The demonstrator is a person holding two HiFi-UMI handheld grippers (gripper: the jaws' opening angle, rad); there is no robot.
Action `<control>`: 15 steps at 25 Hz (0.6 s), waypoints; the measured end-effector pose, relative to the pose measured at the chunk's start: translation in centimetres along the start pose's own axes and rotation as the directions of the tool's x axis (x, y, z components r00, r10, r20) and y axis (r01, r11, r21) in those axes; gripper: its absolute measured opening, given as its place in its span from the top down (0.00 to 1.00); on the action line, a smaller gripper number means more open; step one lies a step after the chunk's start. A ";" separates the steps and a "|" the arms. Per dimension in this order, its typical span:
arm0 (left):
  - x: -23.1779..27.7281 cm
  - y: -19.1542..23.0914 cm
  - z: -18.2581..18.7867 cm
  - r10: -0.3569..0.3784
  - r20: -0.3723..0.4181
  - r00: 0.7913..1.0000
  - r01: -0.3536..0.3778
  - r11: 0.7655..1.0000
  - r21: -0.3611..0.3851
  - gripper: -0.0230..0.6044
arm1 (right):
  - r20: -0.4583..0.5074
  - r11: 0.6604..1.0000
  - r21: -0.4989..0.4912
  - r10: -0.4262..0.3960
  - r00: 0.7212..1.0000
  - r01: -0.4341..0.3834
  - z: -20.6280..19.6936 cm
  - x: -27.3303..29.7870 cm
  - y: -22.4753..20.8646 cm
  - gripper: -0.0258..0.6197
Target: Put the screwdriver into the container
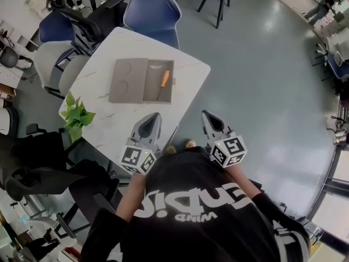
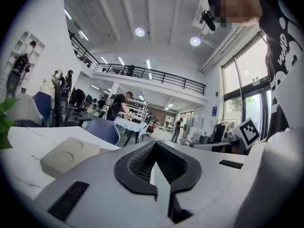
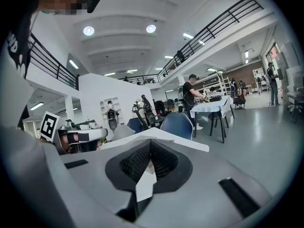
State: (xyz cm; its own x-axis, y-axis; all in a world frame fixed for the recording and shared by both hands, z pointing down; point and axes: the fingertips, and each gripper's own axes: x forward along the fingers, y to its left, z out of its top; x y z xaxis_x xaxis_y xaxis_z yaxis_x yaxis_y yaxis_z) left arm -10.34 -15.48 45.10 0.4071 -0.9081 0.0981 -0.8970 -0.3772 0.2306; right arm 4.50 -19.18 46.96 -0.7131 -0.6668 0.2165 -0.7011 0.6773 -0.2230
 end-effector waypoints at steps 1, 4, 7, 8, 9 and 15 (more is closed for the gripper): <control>-0.1 0.0 0.1 0.006 0.004 1.000 -0.006 1.000 -0.002 0.94 | 0.001 1.000 -0.003 0.002 1.000 -0.002 0.1 0.0 0.0 0.94; -0.3 0.1 0.3 0.021 0.011 1.000 -0.021 1.000 -0.007 0.94 | 0.000 1.000 -0.005 0.002 1.000 -0.002 0.2 0.0 -0.1 0.94; -0.3 0.3 0.4 0.026 0.011 1.000 -0.026 1.000 -0.009 0.94 | -0.001 1.000 -0.007 0.002 1.000 -0.002 0.3 0.2 -0.2 0.94; -0.3 0.3 0.4 0.026 0.010 1.000 -0.025 1.000 -0.010 0.94 | -0.001 1.000 -0.007 0.003 1.000 -0.003 0.3 0.4 -0.2 0.94; -0.3 0.4 0.3 0.025 0.008 1.000 -0.025 1.000 -0.010 0.94 | -0.002 1.000 -0.008 0.004 1.000 -0.004 0.3 0.5 -0.2 0.94; -0.5 0.6 0.2 0.030 -0.007 1.000 -0.030 1.000 -0.002 0.94 | -0.006 1.000 -0.010 0.015 1.000 -0.015 0.4 0.9 0.1 0.94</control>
State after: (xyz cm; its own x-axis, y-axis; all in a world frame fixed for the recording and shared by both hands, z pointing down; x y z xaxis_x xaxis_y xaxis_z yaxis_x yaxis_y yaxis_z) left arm -11.13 -15.30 45.00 0.3809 -0.9178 0.1122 -0.9085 -0.3490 0.2299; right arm 3.75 -19.83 46.75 -0.7234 -0.6549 0.2187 -0.6904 0.6902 -0.2167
